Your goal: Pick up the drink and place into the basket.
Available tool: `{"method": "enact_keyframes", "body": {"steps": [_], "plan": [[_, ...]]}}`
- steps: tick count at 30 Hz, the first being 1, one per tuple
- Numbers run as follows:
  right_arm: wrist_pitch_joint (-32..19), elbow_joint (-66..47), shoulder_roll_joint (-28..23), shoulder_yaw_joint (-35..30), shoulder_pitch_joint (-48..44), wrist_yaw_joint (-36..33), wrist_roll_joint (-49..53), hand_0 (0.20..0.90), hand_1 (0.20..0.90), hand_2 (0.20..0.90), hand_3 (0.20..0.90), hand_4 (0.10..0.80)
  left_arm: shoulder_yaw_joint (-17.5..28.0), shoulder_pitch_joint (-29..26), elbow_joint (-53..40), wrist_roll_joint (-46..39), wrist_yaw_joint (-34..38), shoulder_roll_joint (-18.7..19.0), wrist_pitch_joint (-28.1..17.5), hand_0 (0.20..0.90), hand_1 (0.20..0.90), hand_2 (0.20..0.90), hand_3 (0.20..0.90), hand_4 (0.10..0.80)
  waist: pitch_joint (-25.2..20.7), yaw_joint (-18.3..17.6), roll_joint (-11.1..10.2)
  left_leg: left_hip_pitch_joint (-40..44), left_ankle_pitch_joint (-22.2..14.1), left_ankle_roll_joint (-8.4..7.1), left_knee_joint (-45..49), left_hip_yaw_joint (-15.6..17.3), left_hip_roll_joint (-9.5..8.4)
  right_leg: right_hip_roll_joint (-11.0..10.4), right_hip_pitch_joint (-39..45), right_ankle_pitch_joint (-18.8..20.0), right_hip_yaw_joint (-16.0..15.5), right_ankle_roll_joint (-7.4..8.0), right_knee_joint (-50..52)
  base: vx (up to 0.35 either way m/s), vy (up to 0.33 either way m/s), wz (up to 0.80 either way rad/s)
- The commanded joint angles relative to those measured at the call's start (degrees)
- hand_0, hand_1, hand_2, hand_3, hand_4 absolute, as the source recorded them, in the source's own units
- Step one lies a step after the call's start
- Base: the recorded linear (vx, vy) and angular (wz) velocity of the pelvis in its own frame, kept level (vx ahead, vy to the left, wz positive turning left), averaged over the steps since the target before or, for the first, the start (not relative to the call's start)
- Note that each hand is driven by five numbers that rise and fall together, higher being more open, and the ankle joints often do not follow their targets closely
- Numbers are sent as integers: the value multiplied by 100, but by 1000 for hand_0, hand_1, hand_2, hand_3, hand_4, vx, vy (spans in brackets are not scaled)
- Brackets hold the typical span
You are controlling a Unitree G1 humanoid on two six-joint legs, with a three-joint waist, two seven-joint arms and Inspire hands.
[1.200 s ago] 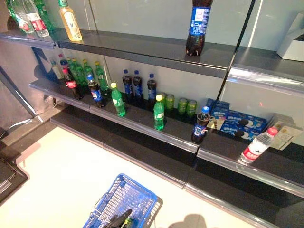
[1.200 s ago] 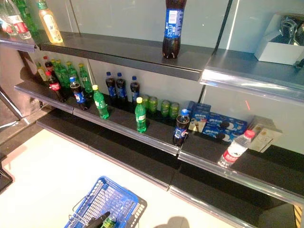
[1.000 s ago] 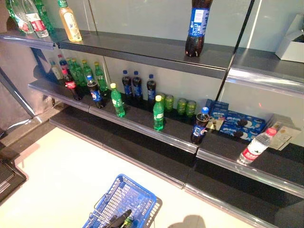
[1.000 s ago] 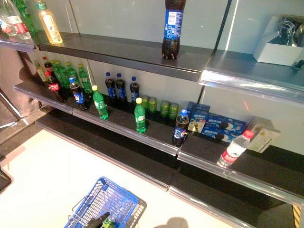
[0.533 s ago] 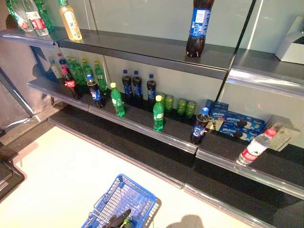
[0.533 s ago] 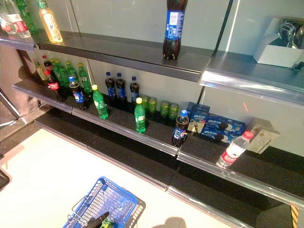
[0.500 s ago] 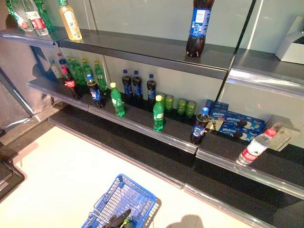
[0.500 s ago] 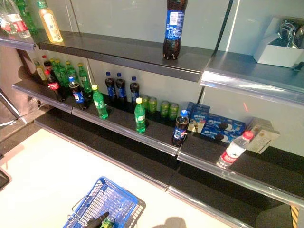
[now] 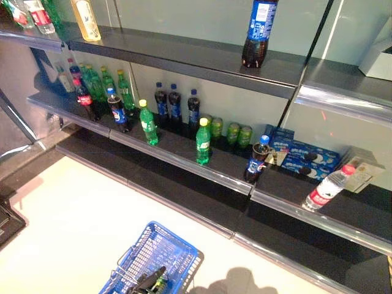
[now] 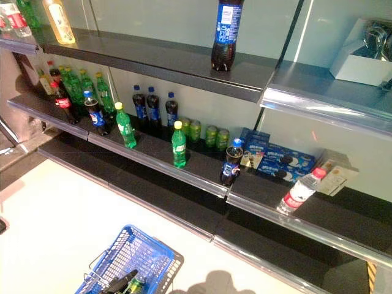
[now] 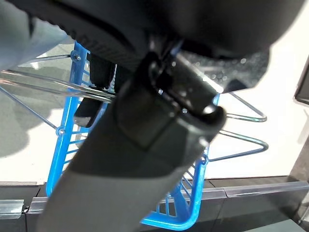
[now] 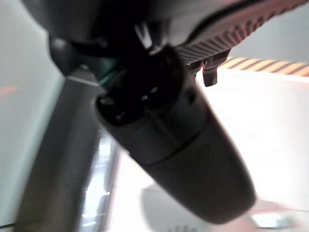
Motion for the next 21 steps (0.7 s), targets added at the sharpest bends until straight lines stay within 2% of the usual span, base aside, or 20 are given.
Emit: {"method": "enact_keyframes", "body": {"steps": [1, 3, 7, 10, 11, 14, 17, 21], "plan": [[-389, -1352, -468, 282, -422, -337, -288, 900, 900, 900, 900, 800, 101, -45, -576, 355, 160, 255, -9, 300, 300, 300, 200, 100, 265, 247, -31, 40, -529, 187, 417, -30, 51, -160, -59, -16, -58, 115, 278, -1, -44, 1], [43, -2658, -577, 406, -279, -504, -435, 900, 900, 900, 900, 800, 145, 94, -882, 432, 277, 260, 86, 300, 300, 300, 200, 100, 269, 242, -69, 31, -537, 192, 427, -92, 36, -165, -45, -3, -79, 136, 274, 13, -41, 4], [439, -4292, -776, 433, -12, -474, -542, 900, 900, 900, 900, 800, 181, 324, -1256, 463, 441, 219, 156, 300, 300, 300, 200, 100, 246, 193, -91, 46, -536, 205, 403, -149, 18, -163, -23, 6, -75, 154, 260, 25, -5, 13], [242, -5542, -1039, 334, 186, -113, -445, 900, 900, 900, 900, 800, 245, 496, -1406, 442, 372, 207, 84, 300, 300, 300, 200, 100, 218, 162, -97, 78, -535, 209, 387, -146, 12, -169, -7, -5, -80, 173, 266, 44, 3, 19], [319, -5825, -1092, 299, 216, -75, -419, 900, 900, 900, 900, 800, 253, 528, -1443, 443, 366, 203, 71, 300, 300, 300, 200, 100, 212, 157, -93, 86, -540, 210, 387, -145, 11, -174, -9, -11, -83, 175, 275, 36, 21, 4], [43, -6728, -1297, 132, 232, -3, -333, 900, 900, 900, 900, 800, 280, 635, -1520, 414, 294, 170, 9, 300, 300, 300, 200, 100, 194, 120, -74, 105, -552, 220, 393, -117, 5, -189, -36, -39, -70, 170, 321, 33, 32, 0], [-110, -7108, -1364, 11, 190, -93, -358, 900, 900, 900, 900, 800, 270, 672, -1517, 429, 277, 138, -21, 300, 300, 300, 200, 100, 184, 107, -54, 102, -561, 222, 402, -89, 5, -196, -69, -61, -62, 169, 356, 0, 0, 0], [-654, -7661, -1520, -359, -86, -539, -148, 900, 900, 900, 900, 800, 246, 736, -1360, 476, 152, 71, -169, 300, 300, 300, 200, 100, 209, 80, 25, 45, -594, 243, 525, -23, 17, -184, -214, -199, -89, 109, 633, 17, 25, 0]]}}
